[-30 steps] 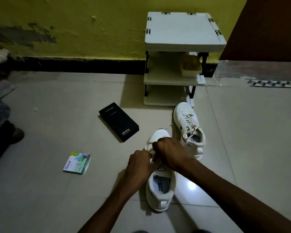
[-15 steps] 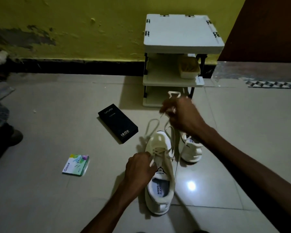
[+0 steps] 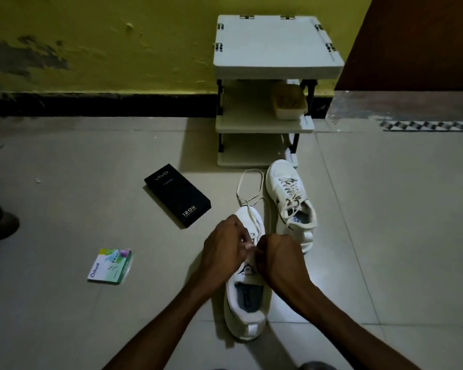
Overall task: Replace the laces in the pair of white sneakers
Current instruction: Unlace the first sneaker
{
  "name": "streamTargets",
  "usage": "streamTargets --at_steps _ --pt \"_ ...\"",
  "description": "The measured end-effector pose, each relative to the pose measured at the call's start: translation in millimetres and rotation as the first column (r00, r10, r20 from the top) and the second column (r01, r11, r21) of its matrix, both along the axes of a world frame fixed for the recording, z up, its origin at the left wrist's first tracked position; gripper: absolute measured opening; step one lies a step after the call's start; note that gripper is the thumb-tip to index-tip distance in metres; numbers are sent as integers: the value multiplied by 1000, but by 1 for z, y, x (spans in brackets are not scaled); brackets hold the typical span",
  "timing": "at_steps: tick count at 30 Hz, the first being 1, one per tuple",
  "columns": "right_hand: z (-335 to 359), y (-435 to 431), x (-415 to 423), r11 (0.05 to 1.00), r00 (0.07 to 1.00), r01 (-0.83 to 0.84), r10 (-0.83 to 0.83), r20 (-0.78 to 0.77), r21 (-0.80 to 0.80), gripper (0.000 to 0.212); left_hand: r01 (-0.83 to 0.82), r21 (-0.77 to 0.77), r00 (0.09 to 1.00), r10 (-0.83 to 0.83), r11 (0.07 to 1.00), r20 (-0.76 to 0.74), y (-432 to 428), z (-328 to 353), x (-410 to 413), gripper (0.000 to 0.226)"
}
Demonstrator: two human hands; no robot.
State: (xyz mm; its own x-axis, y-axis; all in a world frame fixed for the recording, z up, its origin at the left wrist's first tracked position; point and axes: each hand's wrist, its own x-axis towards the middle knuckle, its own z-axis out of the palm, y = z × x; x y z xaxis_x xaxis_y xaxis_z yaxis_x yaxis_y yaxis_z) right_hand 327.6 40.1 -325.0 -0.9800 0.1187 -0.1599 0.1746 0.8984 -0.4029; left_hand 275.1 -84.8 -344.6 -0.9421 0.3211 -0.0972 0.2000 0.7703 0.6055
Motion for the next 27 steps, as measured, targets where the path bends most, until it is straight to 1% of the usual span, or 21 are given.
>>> streamTargets --at_steps 1,2,3,4,5,7,9,10,11,12,13,14,16,17,18,19,20,22,24,26,27 --pt "0 1 3 999 1000 27 -27 4 -34 12 -144 164 987 129 976 99 -3 -3 -6 11" --pt "-2 3 5 994 998 58 -58 9 -92 11 -364 353 916 261 862 306 -7 -8 -13 18" --pt "-4 5 7 983 996 91 -91 4 -157 11 -583 469 778 290 663 556 -11 -11 -17 20" --pt "-5 8 8 970 992 123 -128 -12 -210 13 -711 508 658 205 486 725 -15 -16 -17 20" --pt "-6 10 8 961 988 143 -154 -30 -238 18 -751 530 612 113 394 783 -17 -18 -16 20" --pt "-7 9 8 952 984 155 -172 -40 -263 27 -650 572 682 52 501 729 -22 -19 -16 29" --pt "-8 6 7 957 988 136 -152 -41 -258 29 -320 506 829 -21 801 558 -27 -5 -22 41" --pt "-8 4 7 963 990 119 -135 -50 -242 27 -55 331 888 -105 942 448 -29 2 -27 46" --pt "-8 2 6 968 991 108 -123 -52 -227 24 210 40 921 -211 977 326 -28 6 -33 49" --pt "-9 1 6 971 992 99 -113 -49 -216 22 391 -229 912 -341 891 229 -25 13 -38 48" --pt "-8 -1 4 977 994 93 -104 -46 -194 21 470 -336 883 -439 816 167 -20 21 -43 46" --pt "-8 -3 4 982 994 88 -97 -48 -165 20 471 -264 882 -453 842 130 -13 29 -44 44" --pt "-8 -3 5 985 994 91 -100 -54 -149 22 126 269 937 -203 955 283 -6 35 -48 39" --pt "-8 -1 6 983 993 95 -104 -51 -158 23 -194 523 879 -90 830 469 -3 36 -50 34" --pt "-8 0 7 981 993 98 -108 -49 -170 25 -436 605 772 -68 666 632 -4 36 -50 32" --pt "-8 2 8 978 992 100 -112 -54 -183 25 -534 604 695 -99 592 712 -7 35 -49 36" --pt "-9 2 8 976 992 102 -115 -60 -194 26 -478 569 693 -110 670 712 -10 33 -47 45" --pt "-10 -2 8 974 992 98 -112 -57 -204 24 -26 306 753 -183 952 632 -10 43 -41 53" --pt "-13 -10 9 983 994 80 -91 -60 -167 22 231 185 798 -295 955 525 -5 54 -42 45" --pt "-14 -15 11 986 995 64 -75 -66 -154 16 -111 505 851 -180 856 493 -1 60 -49 35" --pt "-16 -15 12 986 995 62 -73 -67 -155 13 -405 677 815 -93 615 572 -4 58 -54 30"
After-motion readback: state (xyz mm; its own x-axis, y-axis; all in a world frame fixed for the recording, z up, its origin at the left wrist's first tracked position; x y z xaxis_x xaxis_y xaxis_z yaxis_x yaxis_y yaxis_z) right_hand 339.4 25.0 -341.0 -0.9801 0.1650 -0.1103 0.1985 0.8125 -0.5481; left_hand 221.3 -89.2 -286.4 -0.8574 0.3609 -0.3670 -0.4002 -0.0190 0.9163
